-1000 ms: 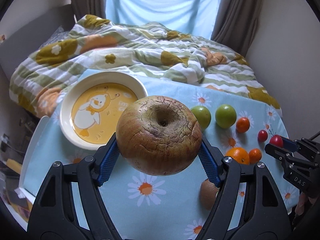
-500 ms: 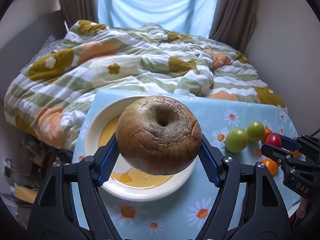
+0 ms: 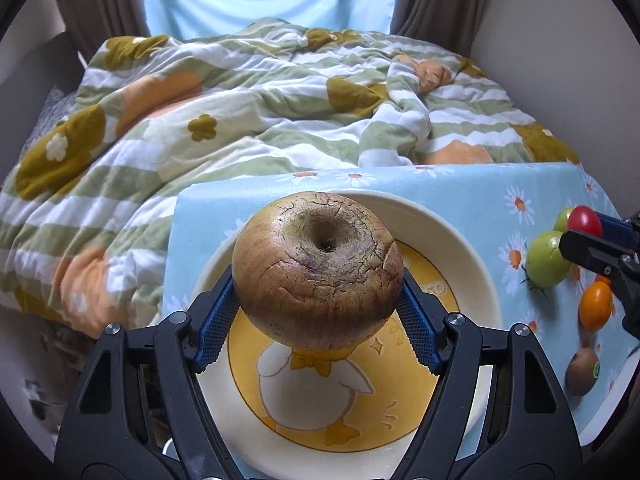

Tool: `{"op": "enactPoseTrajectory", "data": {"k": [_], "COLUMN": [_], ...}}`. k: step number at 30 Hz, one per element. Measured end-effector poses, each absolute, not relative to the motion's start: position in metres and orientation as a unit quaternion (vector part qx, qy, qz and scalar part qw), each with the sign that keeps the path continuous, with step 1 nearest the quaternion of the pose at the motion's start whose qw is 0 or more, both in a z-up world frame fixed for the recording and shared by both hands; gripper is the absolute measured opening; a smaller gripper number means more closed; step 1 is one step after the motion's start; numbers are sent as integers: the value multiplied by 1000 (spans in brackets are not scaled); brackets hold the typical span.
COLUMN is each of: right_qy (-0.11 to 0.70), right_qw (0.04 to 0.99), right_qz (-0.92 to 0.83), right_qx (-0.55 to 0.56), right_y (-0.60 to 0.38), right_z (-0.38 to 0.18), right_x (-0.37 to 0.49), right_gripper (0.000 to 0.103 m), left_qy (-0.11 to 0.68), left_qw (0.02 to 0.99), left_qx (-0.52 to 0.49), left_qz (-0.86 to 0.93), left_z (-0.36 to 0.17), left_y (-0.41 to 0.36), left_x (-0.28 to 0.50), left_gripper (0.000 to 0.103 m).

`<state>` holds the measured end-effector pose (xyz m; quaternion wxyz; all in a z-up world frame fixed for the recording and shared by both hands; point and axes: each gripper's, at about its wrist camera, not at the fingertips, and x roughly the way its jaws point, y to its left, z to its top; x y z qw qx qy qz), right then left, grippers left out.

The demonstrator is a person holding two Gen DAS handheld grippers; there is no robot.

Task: Organize fruits
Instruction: 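Carry the apple with the left gripper onto the white plate while the right gripper carries the tomato, then open the left gripper to release the apple while the right gripper drops the tomato on the plate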

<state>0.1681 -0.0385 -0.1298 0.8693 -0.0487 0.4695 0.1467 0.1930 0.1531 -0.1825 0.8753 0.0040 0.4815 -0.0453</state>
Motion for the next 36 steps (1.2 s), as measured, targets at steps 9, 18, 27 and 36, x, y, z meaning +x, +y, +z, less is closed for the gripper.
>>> {"op": "enactPoseTrajectory", "data": {"k": [9,18,27,36], "right_qy": [477,478,469,471], "right_qw": [870,866,857,834], "right_qz": [121,142,196,272], "right_qx": [-39,-36,-83,-92], "right_y": [-34,-33,-16,23], "right_z": [-131,-125,-121,-139], "right_x": [171,176,184,193], "right_gripper": [32,32,32,32], "left_qy": [493,457,487,497], "left_qw": [866,885,873,867], "left_qx": [48,76,27,-18], "left_qz": [-63,-53,-19,7], "left_z": [-201,-172,-166,-168], "left_y": [146,138,158,176], "left_x": [207,198,165,127], "left_gripper": [82,103,103,103]}}
